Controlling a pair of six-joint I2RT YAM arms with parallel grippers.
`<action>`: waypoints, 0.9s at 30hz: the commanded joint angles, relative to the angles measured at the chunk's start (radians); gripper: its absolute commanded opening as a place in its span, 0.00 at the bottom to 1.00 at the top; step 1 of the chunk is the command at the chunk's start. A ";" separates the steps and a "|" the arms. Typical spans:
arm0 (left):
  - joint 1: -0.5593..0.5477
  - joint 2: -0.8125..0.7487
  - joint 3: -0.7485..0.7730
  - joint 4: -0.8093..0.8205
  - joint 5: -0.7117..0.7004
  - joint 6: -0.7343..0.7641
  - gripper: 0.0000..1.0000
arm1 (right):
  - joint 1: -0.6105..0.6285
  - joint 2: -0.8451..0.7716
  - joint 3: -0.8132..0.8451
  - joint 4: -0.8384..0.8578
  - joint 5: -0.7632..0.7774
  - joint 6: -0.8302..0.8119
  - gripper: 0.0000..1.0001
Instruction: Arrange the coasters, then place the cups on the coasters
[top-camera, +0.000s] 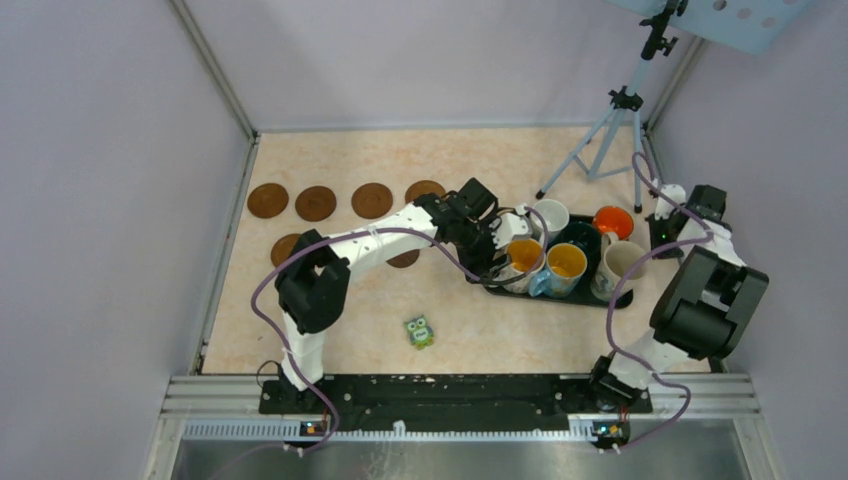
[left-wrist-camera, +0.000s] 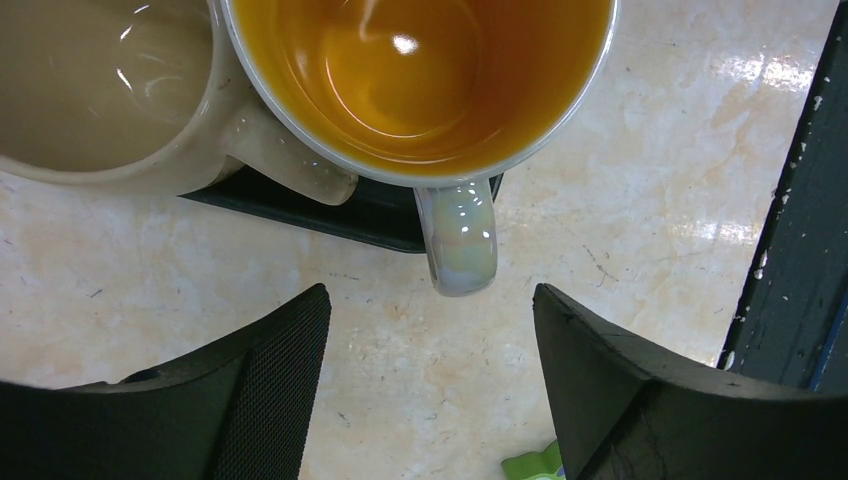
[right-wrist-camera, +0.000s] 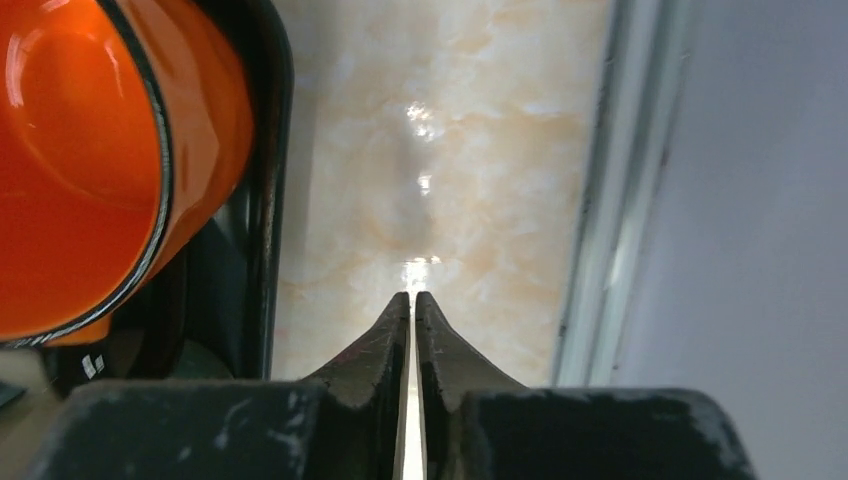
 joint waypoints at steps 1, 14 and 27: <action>-0.002 0.010 0.033 -0.009 0.018 -0.001 0.80 | 0.029 0.068 -0.038 0.129 0.025 -0.022 0.01; -0.002 0.002 0.010 0.001 0.001 -0.019 0.82 | 0.079 0.269 -0.017 0.150 -0.194 -0.004 0.00; -0.001 -0.005 0.000 -0.005 -0.019 -0.017 0.82 | 0.157 0.321 -0.015 0.162 -0.276 -0.009 0.00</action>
